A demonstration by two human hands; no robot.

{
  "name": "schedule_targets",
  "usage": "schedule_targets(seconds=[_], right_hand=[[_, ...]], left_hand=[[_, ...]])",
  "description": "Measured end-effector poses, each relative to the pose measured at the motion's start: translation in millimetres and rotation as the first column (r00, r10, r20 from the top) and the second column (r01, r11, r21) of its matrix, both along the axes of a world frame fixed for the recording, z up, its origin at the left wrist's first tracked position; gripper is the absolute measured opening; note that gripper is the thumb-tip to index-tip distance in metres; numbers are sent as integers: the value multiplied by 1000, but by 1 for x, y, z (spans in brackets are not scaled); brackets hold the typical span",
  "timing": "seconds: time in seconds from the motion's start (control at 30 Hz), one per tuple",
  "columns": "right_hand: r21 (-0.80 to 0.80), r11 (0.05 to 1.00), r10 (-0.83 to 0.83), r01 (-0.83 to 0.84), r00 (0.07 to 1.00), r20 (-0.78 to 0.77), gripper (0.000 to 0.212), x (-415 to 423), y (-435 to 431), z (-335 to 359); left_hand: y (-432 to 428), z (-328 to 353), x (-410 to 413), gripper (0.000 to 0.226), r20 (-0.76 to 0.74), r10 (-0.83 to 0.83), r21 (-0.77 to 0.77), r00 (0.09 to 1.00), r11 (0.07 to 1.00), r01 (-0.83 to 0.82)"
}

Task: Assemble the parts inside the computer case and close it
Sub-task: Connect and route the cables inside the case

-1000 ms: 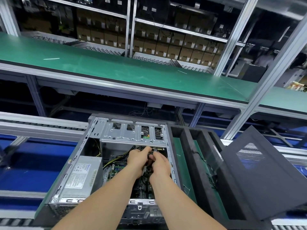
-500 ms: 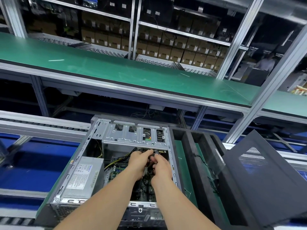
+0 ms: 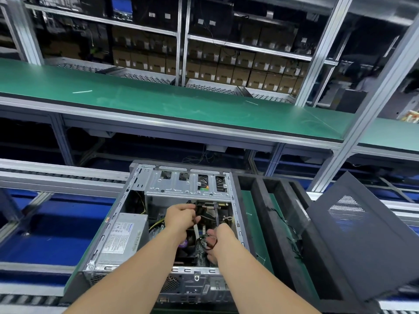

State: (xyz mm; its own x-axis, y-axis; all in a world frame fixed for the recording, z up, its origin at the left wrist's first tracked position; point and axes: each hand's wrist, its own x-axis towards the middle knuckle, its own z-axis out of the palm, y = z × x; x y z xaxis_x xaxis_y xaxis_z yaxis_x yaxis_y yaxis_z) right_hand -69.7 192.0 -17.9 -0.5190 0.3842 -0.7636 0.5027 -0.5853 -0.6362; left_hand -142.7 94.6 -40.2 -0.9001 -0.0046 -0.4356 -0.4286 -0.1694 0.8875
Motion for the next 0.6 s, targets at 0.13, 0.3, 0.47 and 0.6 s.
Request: schedule_targets(seconds=[0.13, 0.3, 0.47, 0.6], right_hand=[[-49, 997, 62, -63, 998, -4, 36, 5, -2, 2], [-42, 999, -8, 6, 999, -42, 26, 1, -2, 1], [-37, 999, 12, -14, 999, -42, 19, -1, -1, 0], [-32, 999, 11, -12, 998, -58, 21, -4, -1, -3]], left_hand=[[-6, 3, 0, 19, -11, -2, -2, 1000, 1000, 2], [-11, 8, 4, 25, 25, -88, 115, 996, 990, 85], [-16, 15, 6, 26, 92, -117, 273, 989, 958, 88], [-16, 15, 8, 40, 74, -196, 281, 978, 945, 168]])
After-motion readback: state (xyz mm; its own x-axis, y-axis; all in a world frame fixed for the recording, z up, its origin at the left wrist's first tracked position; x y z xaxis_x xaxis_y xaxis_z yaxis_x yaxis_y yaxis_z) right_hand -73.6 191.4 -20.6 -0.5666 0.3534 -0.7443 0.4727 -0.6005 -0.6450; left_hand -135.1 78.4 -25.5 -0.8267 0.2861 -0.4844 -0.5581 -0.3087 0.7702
